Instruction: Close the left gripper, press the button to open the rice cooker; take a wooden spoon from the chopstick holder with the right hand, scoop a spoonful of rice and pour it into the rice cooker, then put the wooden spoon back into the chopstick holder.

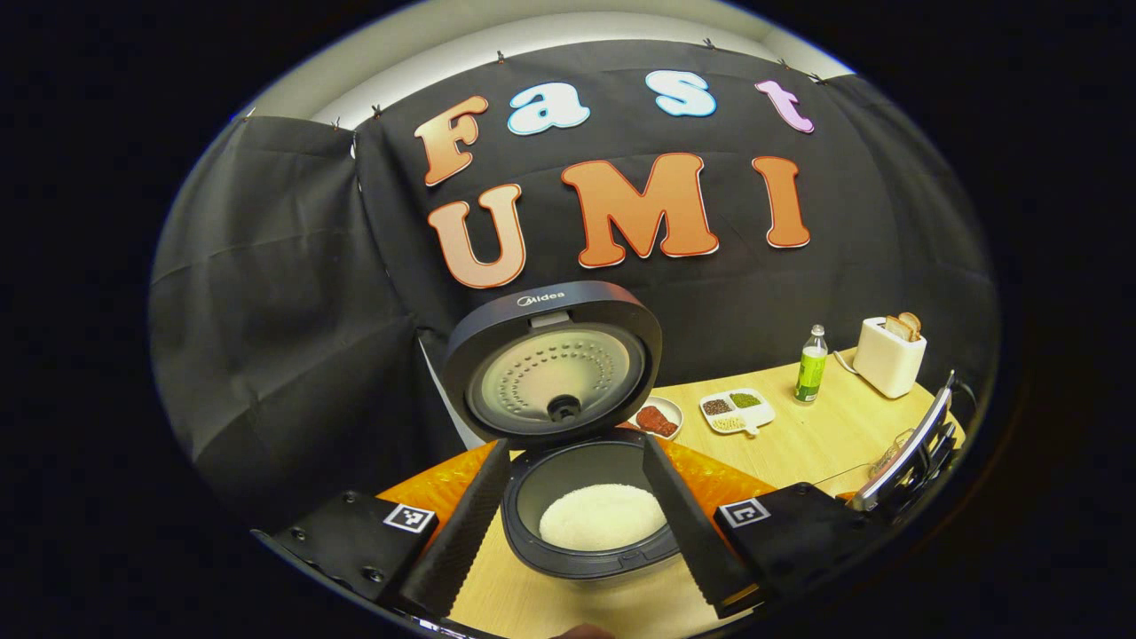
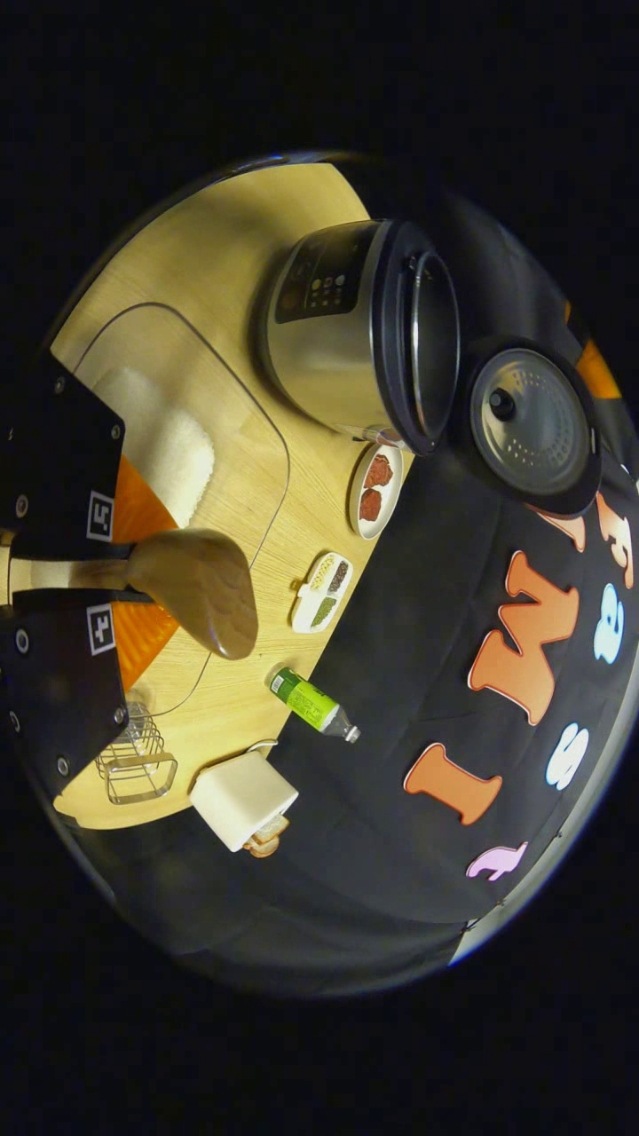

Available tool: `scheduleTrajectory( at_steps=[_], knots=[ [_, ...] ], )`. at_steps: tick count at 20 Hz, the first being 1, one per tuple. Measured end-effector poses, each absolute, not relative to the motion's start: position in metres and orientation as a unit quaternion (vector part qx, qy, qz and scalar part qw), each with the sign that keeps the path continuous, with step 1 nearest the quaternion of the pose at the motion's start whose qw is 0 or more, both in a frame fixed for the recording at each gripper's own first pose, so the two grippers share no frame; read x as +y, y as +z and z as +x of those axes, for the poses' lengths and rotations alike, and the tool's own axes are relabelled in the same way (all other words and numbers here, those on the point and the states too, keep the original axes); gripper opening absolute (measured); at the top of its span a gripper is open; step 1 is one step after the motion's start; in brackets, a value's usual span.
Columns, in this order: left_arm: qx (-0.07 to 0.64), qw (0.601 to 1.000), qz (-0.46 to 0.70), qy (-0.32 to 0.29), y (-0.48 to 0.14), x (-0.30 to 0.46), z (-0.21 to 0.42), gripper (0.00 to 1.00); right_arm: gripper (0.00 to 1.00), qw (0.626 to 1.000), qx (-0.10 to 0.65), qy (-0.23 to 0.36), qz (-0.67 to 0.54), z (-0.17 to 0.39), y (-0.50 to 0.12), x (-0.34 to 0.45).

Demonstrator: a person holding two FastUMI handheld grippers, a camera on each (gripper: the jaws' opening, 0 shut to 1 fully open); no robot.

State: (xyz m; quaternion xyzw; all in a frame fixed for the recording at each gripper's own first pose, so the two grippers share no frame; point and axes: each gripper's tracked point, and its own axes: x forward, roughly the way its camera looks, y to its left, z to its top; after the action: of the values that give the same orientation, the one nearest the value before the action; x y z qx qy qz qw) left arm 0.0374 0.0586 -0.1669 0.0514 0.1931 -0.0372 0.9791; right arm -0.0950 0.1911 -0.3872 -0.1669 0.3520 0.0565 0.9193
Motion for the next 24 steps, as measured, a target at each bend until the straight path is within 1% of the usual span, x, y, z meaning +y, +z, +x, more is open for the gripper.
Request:
scheduleTrajectory(
  at_steps=[5,8,9,11,12,15,16,17,20,21,23,24],
  knots=[
    [0.204,0.978,0.037,-0.033,-0.175,0.068,0.038,0.94,0.11,0.926,0.361,0.035,-0.099,-0.085,-0.383,0.2],
    [0.207,0.976,0.041,-0.045,-0.177,0.063,0.04,0.94,0.12,0.927,0.368,0.037,-0.064,-0.083,-0.383,0.211],
    [0.205,0.977,0.043,-0.048,-0.176,0.06,0.042,1.0,0.12,0.928,0.369,0.035,-0.05,-0.084,-0.381,0.212],
    [0.204,0.977,0.04,-0.054,-0.173,0.058,0.046,1.0,0.11,0.925,0.378,0.028,-0.019,-0.084,-0.382,0.213],
    [0.205,0.976,0.039,-0.056,-0.174,0.057,0.047,0.94,0.12,0.924,0.382,0.023,0.003,-0.084,-0.383,0.214],
    [0.208,0.975,0.048,-0.063,-0.176,0.057,0.05,0.94,0.11,0.918,0.389,0.008,0.069,-0.082,-0.382,0.219],
    [0.215,0.973,0.049,-0.07,-0.18,0.056,0.051,1.0,0.12,0.917,0.39,0.005,0.079,-0.082,-0.382,0.218],
    [0.222,0.971,0.05,-0.077,-0.185,0.054,0.051,1.0,0.11,0.916,0.391,0.002,0.091,-0.081,-0.383,0.219],
    [0.227,0.968,0.063,-0.088,-0.187,0.053,0.055,1.0,0.12,0.903,0.4,-0.017,0.158,-0.082,-0.385,0.221],
    [0.226,0.967,0.066,-0.092,-0.188,0.051,0.056,0.94,0.11,0.895,0.406,-0.021,0.182,-0.083,-0.385,0.222],
    [0.221,0.968,0.067,-0.102,-0.184,0.046,0.059,1.0,0.11,0.885,0.412,-0.031,0.216,-0.083,-0.385,0.218],
    [0.22,0.968,0.067,-0.105,-0.184,0.044,0.06,0.94,0.11,0.879,0.415,-0.035,0.234,-0.083,-0.387,0.217]
  ],
)
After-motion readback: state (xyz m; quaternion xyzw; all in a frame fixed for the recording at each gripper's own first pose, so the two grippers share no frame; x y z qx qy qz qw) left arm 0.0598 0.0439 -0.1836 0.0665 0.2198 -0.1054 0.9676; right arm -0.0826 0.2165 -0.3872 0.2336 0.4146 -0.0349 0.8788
